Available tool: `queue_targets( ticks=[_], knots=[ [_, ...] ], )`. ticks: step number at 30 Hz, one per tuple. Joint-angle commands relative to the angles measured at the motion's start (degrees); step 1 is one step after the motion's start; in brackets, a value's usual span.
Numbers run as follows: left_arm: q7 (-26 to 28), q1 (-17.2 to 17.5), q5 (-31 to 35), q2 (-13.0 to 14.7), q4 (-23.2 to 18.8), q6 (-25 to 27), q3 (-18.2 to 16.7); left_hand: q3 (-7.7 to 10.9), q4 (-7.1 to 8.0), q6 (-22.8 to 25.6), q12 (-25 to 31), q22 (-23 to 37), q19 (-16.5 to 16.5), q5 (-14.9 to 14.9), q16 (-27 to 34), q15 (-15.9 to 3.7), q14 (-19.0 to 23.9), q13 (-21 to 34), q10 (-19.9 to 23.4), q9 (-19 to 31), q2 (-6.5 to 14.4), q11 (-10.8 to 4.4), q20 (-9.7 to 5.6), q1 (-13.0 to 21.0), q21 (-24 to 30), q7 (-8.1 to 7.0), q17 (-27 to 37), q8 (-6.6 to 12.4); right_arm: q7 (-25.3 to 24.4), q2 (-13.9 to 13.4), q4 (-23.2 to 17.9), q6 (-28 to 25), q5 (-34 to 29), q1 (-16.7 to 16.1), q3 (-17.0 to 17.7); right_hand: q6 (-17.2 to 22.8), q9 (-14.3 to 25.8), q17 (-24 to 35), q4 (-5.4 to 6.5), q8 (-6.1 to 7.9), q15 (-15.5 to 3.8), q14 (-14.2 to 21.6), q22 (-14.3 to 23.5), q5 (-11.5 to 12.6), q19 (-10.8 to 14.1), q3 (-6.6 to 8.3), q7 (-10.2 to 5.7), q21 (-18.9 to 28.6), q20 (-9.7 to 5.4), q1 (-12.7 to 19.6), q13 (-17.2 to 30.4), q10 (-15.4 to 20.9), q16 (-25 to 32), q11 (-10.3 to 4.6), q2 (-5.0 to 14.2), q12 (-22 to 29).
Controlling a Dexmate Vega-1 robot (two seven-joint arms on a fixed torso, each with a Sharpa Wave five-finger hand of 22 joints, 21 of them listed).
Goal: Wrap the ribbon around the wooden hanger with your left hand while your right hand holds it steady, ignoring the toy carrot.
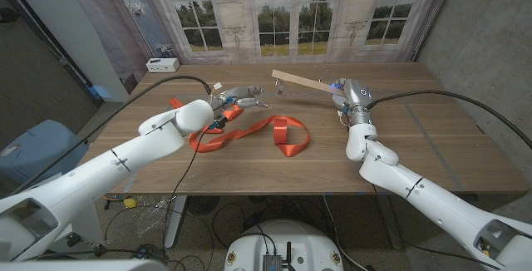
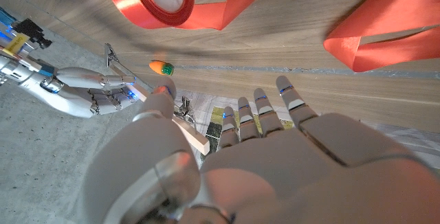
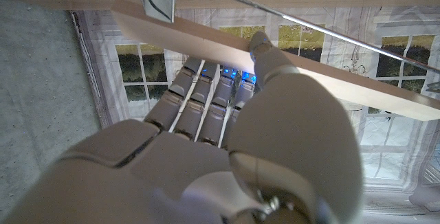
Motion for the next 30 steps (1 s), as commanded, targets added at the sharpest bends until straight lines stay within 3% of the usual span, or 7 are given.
queue_targets(
  ticks=[1, 13, 30],
  knots=[
    [-2.81, -0.94, 6.31, 1.23, -5.6, 4.96, 2.4, -0.7, -0.06, -0.26, 0.48, 0.15, 0.47, 0.16, 0.63, -0.24, 1.02, 0.32, 1.25, 0.08, -1.22, 0.06, 0.27, 0.05, -0.43, -0.44, 0.13, -0.29, -1.17, -2.03, -4.02, 0.13, 0.33, -4.24, 2.63, 7.76, 1.84, 0.33, 0.62, 0.61, -8.05, 0.5, 0.33, 0.45, 0.25, 0.25, 0.48, 0.21, -0.19, 0.97, 0.54, 3.88, -0.17, -0.66, 1.2, 0.21],
    [-9.07, -3.81, 15.87, 1.22, -9.33, 10.39, 6.77, -1.54, -0.87, -2.25, -0.04, 0.09, 1.27, 0.66, 0.51, -0.21, 1.74, 0.49, 0.51, 0.1, -3.73, -0.63, 0.45, 1.93, -0.62, -1.8, 0.19, -0.58, -2.87, -2.71, -6.66, -0.15, 0.33, -7.64, 4.74, 7.83, 1.8, 0.46, 0.66, 0.74, -8.12, 0.63, 0.35, 0.45, 0.27, 0.24, 0.6, 0.35, -0.16, 0.94, 0.53, 4.05, -0.42, -0.62, 1.2, 0.3],
    [-20.24, -8.43, 23.79, -1.24, -9.48, 14.29, 11.7, -2.6, -0.94, -3.03, -0.52, 0.08, 2.1, 1.4, 0.34, 0.43, 2.2, 0.66, -0.63, 0.16, -6.37, -0.71, 1.77, 3.87, -0.8, -1.65, 0.27, -0.33, -8.11, -1.59, -7.41, 4.89, 1.47, -10.74, 7.99, 7.93, 1.74, 0.58, 0.59, 0.91, -8.0, 1.04, 0.37, 0.46, 0.21, 0.28, 0.65, 0.52, -0.02, 1.04, 0.46, 4.23, -0.72, -0.58, 1.12, 0.37]
  ],
)
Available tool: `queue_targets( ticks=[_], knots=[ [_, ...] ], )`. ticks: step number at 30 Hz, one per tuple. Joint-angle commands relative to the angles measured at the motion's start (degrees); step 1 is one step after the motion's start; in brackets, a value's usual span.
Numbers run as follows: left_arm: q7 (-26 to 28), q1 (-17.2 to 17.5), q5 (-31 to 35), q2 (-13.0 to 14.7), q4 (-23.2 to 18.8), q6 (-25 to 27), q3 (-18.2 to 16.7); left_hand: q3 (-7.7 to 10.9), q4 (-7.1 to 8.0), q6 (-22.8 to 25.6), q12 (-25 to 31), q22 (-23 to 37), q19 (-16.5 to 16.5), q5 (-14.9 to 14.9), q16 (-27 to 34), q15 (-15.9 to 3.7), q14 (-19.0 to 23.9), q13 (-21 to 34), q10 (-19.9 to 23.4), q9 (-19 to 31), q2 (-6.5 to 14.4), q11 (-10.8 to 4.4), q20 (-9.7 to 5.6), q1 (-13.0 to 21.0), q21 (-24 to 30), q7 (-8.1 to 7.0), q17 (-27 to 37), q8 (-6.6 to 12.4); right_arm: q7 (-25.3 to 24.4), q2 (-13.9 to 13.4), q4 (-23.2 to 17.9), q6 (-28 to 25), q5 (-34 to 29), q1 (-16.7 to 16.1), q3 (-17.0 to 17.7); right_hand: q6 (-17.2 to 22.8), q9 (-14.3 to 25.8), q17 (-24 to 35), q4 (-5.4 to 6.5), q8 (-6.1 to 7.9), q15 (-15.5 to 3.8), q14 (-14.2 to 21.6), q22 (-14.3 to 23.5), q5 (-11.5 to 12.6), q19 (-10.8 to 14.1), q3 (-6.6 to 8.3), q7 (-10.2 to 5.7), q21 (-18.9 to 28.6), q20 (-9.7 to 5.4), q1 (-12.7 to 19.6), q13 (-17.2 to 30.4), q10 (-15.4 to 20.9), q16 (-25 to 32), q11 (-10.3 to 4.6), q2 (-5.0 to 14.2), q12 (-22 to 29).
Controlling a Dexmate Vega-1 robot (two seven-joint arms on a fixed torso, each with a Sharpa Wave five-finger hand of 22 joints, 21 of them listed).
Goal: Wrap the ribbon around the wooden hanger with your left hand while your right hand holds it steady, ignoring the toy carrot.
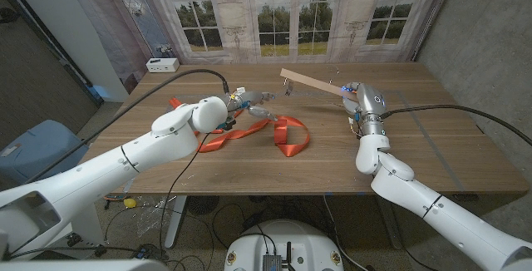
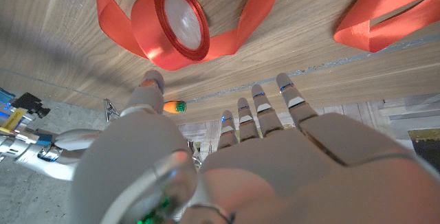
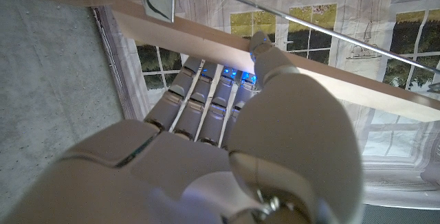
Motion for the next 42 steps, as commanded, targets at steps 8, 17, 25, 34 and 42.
queue_targets(
  ticks=[8, 17, 25, 34, 42],
  knots=[
    [-16.05, -7.17, 10.02, -3.0, 0.1, 5.47, 6.65, -1.18, 0.36, -0.64, -0.26, 0.16, 0.02, 1.1, -0.2, 2.1, 0.73, 0.32, -1.01, 0.26, -2.75, 0.2, 2.71, 1.73, -0.64, -0.51, 0.39, 0.18, -4.66, 1.1, -0.74, 5.4, 0.48, -2.58, 2.97, 7.97, 1.72, 0.12, 0.46, 0.94, -8.02, 0.88, 0.11, 0.3, 0.17, 0.48, 0.9, 0.62, 0.06, 0.93, 0.37, 4.43, -0.16, -0.43, 1.22, 0.6],
    [-23.12, -10.68, 12.55, -4.93, 2.21, 5.71, 9.32, -2.34, 0.74, -1.49, -0.49, 0.42, 1.5, 2.08, -0.53, 3.95, 0.03, 0.77, -2.88, 0.4, -3.95, 1.04, 2.92, 3.58, -0.47, -3.14, 0.54, 0.24, -5.05, 1.28, -0.79, 6.1, 0.35, -3.2, 3.7, 8.05, 1.69, 0.27, 0.46, 1.04, -8.07, 1.04, 0.11, 0.31, 0.13, 0.47, 0.9, 0.71, 0.11, 0.95, 0.31, 4.75, -0.27, -0.25, 1.21, 0.72],
    [-24.98, -11.96, 13.98, -6.72, 4.09, 3.25, 10.6, -3.01, 1.01, -1.37, -0.24, 0.63, 2.8, 2.69, -0.2, 3.47, 0.98, 1.07, -3.27, 0.49, -3.98, 1.16, 2.87, 5.07, -0.17, -6.49, 0.64, 0.46, -5.49, 1.4, -0.93, 6.41, 0.19, -3.81, 4.25, 8.08, 1.65, 0.31, 0.44, 1.1, -8.02, 1.35, 0.12, 0.32, 0.16, 0.51, 0.99, 0.82, 0.13, 0.97, 0.26, 4.79, -0.41, -0.33, 1.14, 0.73],
    [-25.1, -11.98, 14.64, -8.37, 5.38, 0.33, 10.71, -3.06, 1.51, -0.54, -0.2, 0.92, 5.54, 2.8, 0.7, 2.54, 3.69, 1.48, -5.02, 0.65, -1.42, 0.93, 2.18, 8.07, 0.69, -9.51, 0.98, 0.81, -5.42, 1.34, -1.39, 6.28, 0.25, -4.56, 4.78, 8.07, 1.62, 0.45, 0.46, 1.14, -8.04, 1.56, 0.13, 0.31, 0.14, 0.49, 1.08, 0.91, 0.12, 0.95, 0.16, 4.81, -0.49, -0.43, 1.13, 0.7],
    [-27.53, -12.7, 18.47, -10.07, 5.98, 0.79, 12.68, -3.25, 1.72, 0.6, 0.55, 1.97, 12.4, 0.29, 2.36, 1.63, 8.97, 1.74, -5.05, 0.74, 1.59, 1.3, 0.93, 10.95, 4.18, -9.48, 1.57, 1.08, -5.54, 1.17, -1.73, 6.4, 0.3, -5.3, 5.22, 8.11, 1.59, 0.6, 0.46, 1.21, -8.06, 1.94, 0.13, 0.3, 0.07, 0.48, 1.16, 0.99, 0.18, 0.95, 0.09, 4.92, -0.51, -0.45, 1.12, 0.74]
  ],
)
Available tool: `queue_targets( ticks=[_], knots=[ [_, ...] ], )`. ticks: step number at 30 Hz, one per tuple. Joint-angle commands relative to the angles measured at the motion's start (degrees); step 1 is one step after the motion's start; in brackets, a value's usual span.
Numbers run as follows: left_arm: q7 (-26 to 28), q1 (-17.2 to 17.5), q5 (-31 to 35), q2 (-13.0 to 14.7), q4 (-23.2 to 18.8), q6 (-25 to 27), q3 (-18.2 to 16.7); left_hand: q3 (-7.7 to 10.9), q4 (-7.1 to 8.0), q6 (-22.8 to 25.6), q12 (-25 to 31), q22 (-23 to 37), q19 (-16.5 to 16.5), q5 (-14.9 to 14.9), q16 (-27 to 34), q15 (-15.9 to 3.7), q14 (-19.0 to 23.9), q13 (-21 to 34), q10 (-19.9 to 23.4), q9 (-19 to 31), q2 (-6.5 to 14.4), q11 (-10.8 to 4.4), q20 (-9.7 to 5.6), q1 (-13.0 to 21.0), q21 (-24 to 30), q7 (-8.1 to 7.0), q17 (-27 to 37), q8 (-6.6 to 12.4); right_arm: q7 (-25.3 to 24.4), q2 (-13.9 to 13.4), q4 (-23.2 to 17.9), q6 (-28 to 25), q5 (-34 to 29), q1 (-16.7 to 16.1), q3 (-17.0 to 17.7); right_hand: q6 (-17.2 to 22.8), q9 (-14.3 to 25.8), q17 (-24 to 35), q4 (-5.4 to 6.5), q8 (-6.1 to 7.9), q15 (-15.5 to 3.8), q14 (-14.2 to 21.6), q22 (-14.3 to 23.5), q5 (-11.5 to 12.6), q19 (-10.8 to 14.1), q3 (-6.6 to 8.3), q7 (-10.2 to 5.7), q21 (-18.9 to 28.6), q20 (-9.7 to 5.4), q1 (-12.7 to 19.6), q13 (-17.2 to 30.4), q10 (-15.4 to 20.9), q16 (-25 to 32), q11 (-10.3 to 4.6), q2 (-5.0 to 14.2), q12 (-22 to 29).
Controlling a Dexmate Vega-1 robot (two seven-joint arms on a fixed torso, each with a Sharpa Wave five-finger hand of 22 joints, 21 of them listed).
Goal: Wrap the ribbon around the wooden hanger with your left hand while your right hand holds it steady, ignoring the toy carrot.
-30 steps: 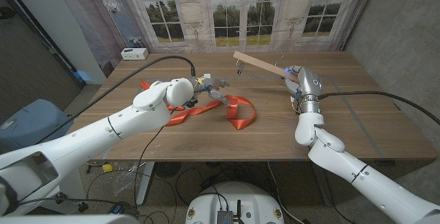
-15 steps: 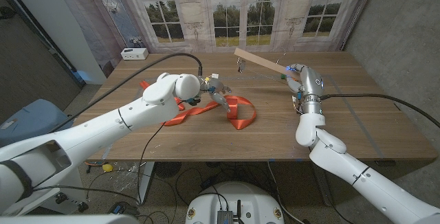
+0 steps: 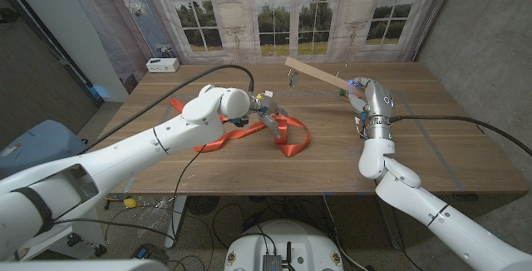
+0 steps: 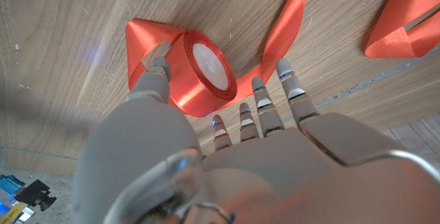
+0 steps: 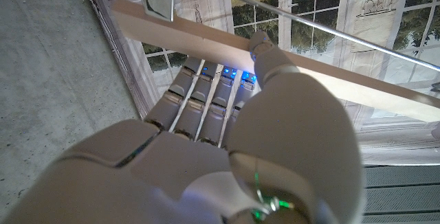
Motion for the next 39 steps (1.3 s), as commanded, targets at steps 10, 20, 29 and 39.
queue_targets(
  ticks=[10, 20, 29, 39],
  knots=[
    [-1.83, 0.19, 10.48, -4.88, 2.5, -0.99, 3.84, -1.74, 0.2, 5.01, 2.49, 1.95, 11.26, -1.55, 4.38, -2.14, 10.8, 0.51, 3.43, 0.29, 1.81, 0.66, -2.11, 2.68, 7.05, -0.04, 2.08, 1.39, 0.0, -0.38, -0.99, 0.02, -0.06, -1.64, 1.09, 8.09, 1.56, 0.39, 0.42, 0.58, -7.56, 1.13, 0.15, 0.3, 0.03, 0.51, 1.2, 0.34, 0.24, 0.81, 0.0, 5.09, -0.4, -0.3, 1.24, 0.34],
    [3.89, 3.49, 17.27, -6.67, 4.12, -1.6, 3.79, -1.18, -0.7, 19.44, 8.11, 1.58, 27.69, -1.86, 7.07, -11.32, 24.76, 2.64, 14.71, 0.88, 3.91, -3.0, -12.87, 9.38, 17.26, 4.73, 0.83, 5.14, 0.67, -0.73, -1.41, -0.46, -0.25, -1.7, 1.21, 8.13, 1.52, 0.54, 0.44, 0.64, -7.54, 1.48, 0.15, 0.3, -0.03, 0.48, 1.31, 0.45, 0.28, 0.78, -0.12, 5.1, -0.48, -0.35, 1.2, 0.3],
    [7.82, 5.91, 18.57, -8.3, 6.81, -2.75, 2.27, 4.74, -2.02, 39.69, 18.55, 0.92, 31.79, 0.04, 6.41, -15.99, 37.35, 7.61, 31.61, 3.6, 7.47, -2.62, -18.12, 24.63, 25.73, 13.38, 0.98, 12.87, 1.25, -0.94, -1.49, -0.96, -0.36, -1.6, 1.19, 8.09, 1.51, 0.71, 0.5, 0.66, -7.52, 1.49, 0.15, 0.29, -0.03, 0.42, 1.13, 0.54, 0.27, 0.72, -0.1, 5.02, -0.58, -0.57, 1.22, 0.3],
    [13.83, 8.35, 18.44, -8.81, 9.53, -3.46, 0.79, 7.01, -1.35, 50.03, 26.55, 0.06, 33.75, 1.27, 6.51, -15.78, 48.84, 14.75, 40.96, 8.64, 7.94, -0.61, -20.74, 34.21, 34.84, 16.76, 0.5, 19.11, 1.55, -0.99, -1.46, -1.33, -0.5, -1.39, 1.08, 8.08, 1.52, 0.9, 0.48, 0.71, -7.56, 1.62, 0.15, 0.29, -0.08, 0.39, 1.2, 0.64, 0.29, 0.77, -0.12, 5.05, -0.67, -0.41, 1.23, 0.33]
  ],
)
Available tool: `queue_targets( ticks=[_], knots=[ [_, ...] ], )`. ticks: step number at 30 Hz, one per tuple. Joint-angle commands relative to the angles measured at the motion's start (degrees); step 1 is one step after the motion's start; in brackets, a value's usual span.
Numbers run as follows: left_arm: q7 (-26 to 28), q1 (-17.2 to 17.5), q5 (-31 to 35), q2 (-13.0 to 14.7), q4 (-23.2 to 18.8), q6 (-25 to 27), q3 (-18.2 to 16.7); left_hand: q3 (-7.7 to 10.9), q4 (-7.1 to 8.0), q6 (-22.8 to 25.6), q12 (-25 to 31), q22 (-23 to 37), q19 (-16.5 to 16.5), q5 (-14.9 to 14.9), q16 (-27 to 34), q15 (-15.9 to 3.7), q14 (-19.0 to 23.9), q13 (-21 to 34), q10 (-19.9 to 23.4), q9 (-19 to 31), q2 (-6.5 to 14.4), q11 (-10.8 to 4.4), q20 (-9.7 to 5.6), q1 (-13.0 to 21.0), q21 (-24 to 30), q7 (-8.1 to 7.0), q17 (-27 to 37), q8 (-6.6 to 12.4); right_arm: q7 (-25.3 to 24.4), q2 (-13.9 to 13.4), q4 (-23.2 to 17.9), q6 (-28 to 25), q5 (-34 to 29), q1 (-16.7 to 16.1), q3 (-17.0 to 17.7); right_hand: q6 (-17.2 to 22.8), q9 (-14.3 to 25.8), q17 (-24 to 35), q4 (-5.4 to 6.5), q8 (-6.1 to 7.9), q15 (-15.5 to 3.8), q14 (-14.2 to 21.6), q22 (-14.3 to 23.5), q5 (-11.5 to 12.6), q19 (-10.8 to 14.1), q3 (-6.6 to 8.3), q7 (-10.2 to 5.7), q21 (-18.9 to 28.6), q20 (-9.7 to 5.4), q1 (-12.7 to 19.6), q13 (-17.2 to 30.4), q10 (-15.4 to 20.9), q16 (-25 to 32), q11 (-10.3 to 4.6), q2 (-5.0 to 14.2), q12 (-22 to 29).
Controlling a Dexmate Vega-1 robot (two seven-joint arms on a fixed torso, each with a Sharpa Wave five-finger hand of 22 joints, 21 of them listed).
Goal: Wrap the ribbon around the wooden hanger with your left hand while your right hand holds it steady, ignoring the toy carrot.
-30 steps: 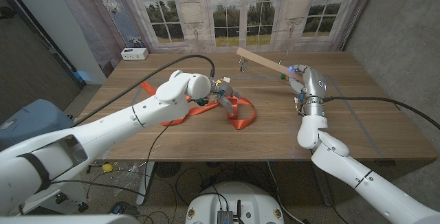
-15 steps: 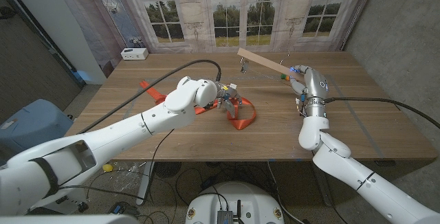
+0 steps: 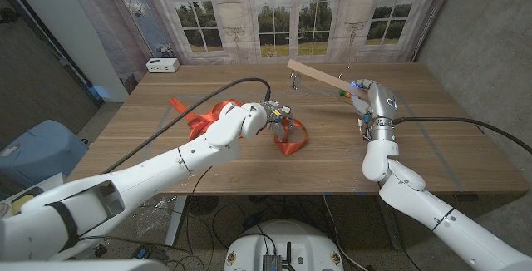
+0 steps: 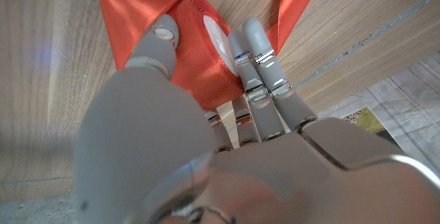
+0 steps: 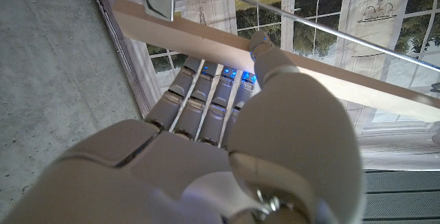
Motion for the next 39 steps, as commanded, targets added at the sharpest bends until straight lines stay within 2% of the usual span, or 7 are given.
queue_targets(
  ticks=[1, 6, 15, 19, 26, 39],
  knots=[
    [7.65, 3.35, 0.84, -0.64, 2.47, -1.18, -1.85, 2.05, 1.1, 13.77, 2.27, -0.42, 0.82, 0.34, -0.14, -7.49, 7.54, 10.32, 18.45, 0.66, 12.7, -0.57, -5.2, 14.25, 1.99, 12.39, -0.15, 1.01, 0.36, -0.07, -0.09, -0.42, -0.06, 0.18, -0.02, 8.09, 1.52, 0.35, 0.48, 0.72, -7.59, 0.62, 0.16, 0.29, 0.12, 0.4, 1.18, 0.44, 0.08, 0.82, 0.14, 5.05, -0.09, -0.42, 1.16, 0.27],
    [13.02, 5.7, -0.5, 0.48, 1.04, -1.63, -4.39, 2.49, 1.03, 15.06, 3.09, -0.8, 1.46, 0.46, -0.69, -7.43, 8.61, 11.5, 19.35, 0.26, 12.01, 0.14, -5.31, 14.76, 3.13, 12.45, -0.47, 1.24, -0.05, 0.2, -0.07, -0.22, 0.26, 0.08, 0.27, 8.1, 1.5, 0.47, 0.44, 0.74, -7.59, 0.55, 0.16, 0.29, 0.08, 0.37, 1.15, 0.48, 0.07, 0.87, 0.14, 5.08, -0.15, -0.37, 1.14, 0.29],
    [22.7, 10.29, -4.33, 2.93, -2.53, -1.57, -10.66, 3.03, 1.16, 15.06, 3.48, -1.12, 1.76, 0.67, -1.38, -7.4, 9.19, 12.46, 19.83, 0.17, 11.54, 0.22, -5.35, 14.9, 4.0, 12.9, -0.83, 1.14, -0.95, 0.8, -0.1, 0.11, 1.21, -0.53, 1.01, 8.05, 1.48, 0.61, 0.43, 0.75, -7.61, 0.56, 0.16, 0.3, 0.07, 0.36, 1.22, 0.58, 0.08, 0.92, 0.11, 5.02, -0.27, -0.43, 1.18, 0.27],
    [24.44, 11.27, -6.15, 3.81, -4.21, -0.94, -13.01, 3.29, 1.29, 14.86, 3.42, -1.26, 1.68, 0.73, -1.85, -7.29, 9.16, 12.84, 19.6, 0.38, 11.37, 0.27, -5.43, 14.77, 4.3, 12.99, -1.01, 1.15, -1.4, 0.96, -0.14, 0.35, 1.53, -0.82, 1.34, 8.01, 1.5, 0.63, 0.46, 0.76, -7.6, 0.61, 0.16, 0.3, 0.05, 0.35, 1.32, 0.61, 0.07, 0.88, 0.11, 5.07, -0.35, -0.41, 1.16, 0.3],
    [27.46, 11.91, -4.0, 5.05, -6.52, 2.17, -15.09, 3.74, 1.29, 14.74, 3.2, -1.46, 1.56, 0.76, -2.37, -7.51, 9.4, 13.05, 19.66, 0.79, 11.13, 0.25, -5.34, 14.86, 4.79, 12.89, -1.09, 1.29, -1.87, 1.26, -0.16, 0.57, 1.83, -0.97, 1.6, 8.03, 1.5, 0.71, 0.45, 0.79, -7.55, 0.6, 0.16, 0.3, 0.09, 0.35, 1.26, 0.7, 0.07, 0.92, 0.12, 5.17, -0.46, -0.28, 1.18, 0.36],
    [32.09, 12.86, -5.93, 7.12, -7.92, 2.57, -19.37, 4.22, 1.35, 14.85, 2.77, -1.71, 1.23, 0.66, -3.25, -7.65, 9.26, 13.35, 19.73, 0.87, 10.67, -0.18, -5.15, 14.71, 5.44, 12.61, -1.14, 1.24, -3.98, 2.35, -0.06, 0.12, 3.11, -2.53, 3.09, 7.95, 1.57, 1.04, 0.46, 0.86, -7.57, 0.56, 0.17, 0.29, -0.01, 0.24, 1.26, 0.82, 0.03, 0.97, 0.21, 5.03, -0.55, -0.35, 1.23, 0.4]
  ],
)
